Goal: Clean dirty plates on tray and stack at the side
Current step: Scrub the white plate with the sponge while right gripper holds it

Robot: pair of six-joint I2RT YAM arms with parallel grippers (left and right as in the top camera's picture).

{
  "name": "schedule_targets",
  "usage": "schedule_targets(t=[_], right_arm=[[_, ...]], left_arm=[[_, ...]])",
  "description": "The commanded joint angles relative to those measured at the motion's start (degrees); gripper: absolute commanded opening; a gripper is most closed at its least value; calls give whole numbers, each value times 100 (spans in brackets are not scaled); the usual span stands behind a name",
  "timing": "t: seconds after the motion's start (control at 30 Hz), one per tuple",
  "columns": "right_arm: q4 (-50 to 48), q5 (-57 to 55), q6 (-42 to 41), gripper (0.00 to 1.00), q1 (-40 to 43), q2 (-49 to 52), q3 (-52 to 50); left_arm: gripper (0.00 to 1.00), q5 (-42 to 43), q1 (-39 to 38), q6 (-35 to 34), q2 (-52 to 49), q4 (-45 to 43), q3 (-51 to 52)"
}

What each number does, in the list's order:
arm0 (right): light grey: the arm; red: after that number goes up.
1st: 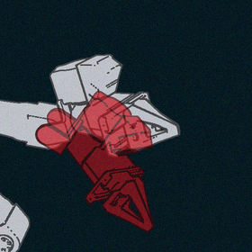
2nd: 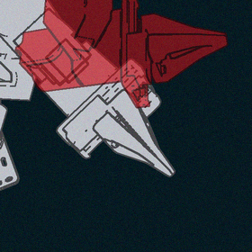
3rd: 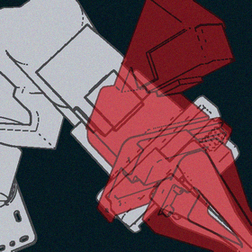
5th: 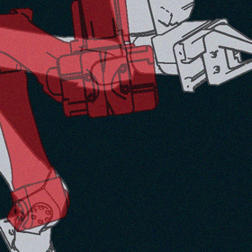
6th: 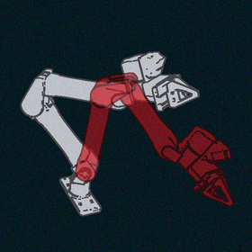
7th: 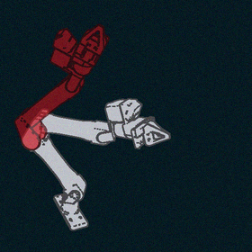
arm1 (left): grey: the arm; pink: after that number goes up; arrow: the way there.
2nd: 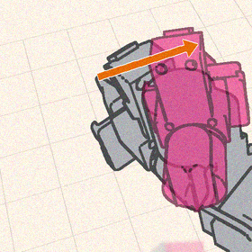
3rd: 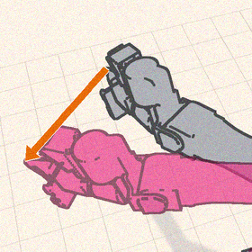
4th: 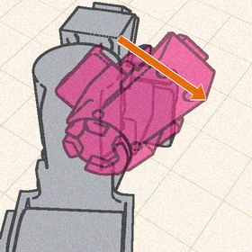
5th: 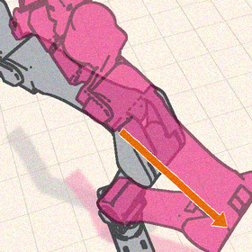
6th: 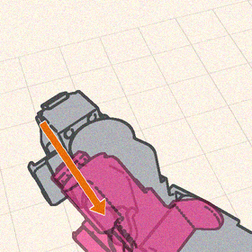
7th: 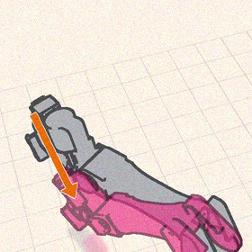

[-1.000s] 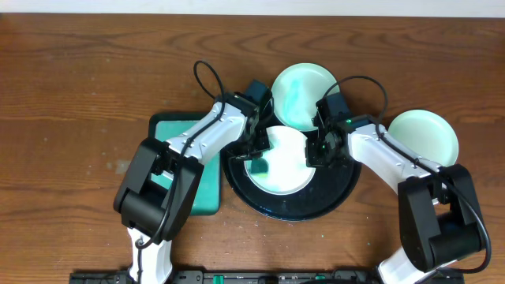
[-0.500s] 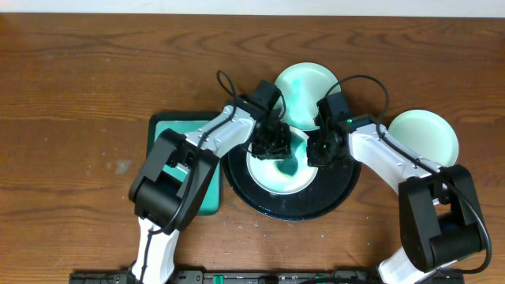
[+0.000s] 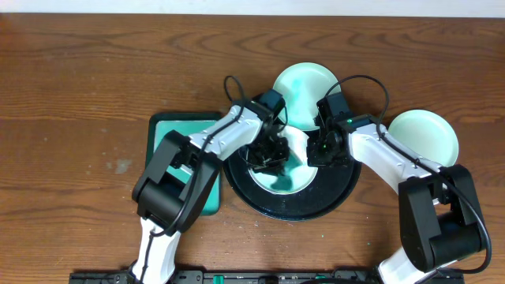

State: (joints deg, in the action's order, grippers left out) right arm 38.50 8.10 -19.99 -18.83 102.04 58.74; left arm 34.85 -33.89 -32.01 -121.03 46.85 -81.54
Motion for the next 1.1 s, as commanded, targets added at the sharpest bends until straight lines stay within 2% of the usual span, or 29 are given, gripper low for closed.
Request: schedule_targets(t=[0.0, 0.13, 0.27, 0.37, 0.43, 0.53, 0.6, 0.8, 0.9, 1.07], right_arm=[[7, 35, -13, 1, -39, -35, -33], [2, 33, -13, 1, -39, -33, -33], [0, 33, -13, 1, -39, -33, -33], [-2, 33, -13, 1, -39, -33, -33], [-13, 33, -13, 1, -39, -33, -33], [-15, 33, -13, 1, -39, -35, -33], [-13, 33, -13, 1, -39, -33, -33], [7, 33, -13, 1, -39, -35, -33], [7, 33, -13, 1, -39, -33, -33], [-2, 35, -15, 1, -39, -33, -33]], left_arm=[[7, -2688, 267, -254, 87, 328, -107], [7, -3956, 308, -70, 120, 234, -304], [7, -4065, 308, 136, 120, -7, -304], [7, -3591, 308, 136, 118, -225, -304], [7, -2811, 308, 136, 118, -466, -304], [7, -1104, 234, 129, 107, -1106, -304], [7, -678, 114, 131, 107, -1246, -304], [7, -706, -400, 258, 107, -960, -302], [7, -1095, -409, 109, 107, -907, -302], [7, -1154, -474, -20, -15, -940, -216]])
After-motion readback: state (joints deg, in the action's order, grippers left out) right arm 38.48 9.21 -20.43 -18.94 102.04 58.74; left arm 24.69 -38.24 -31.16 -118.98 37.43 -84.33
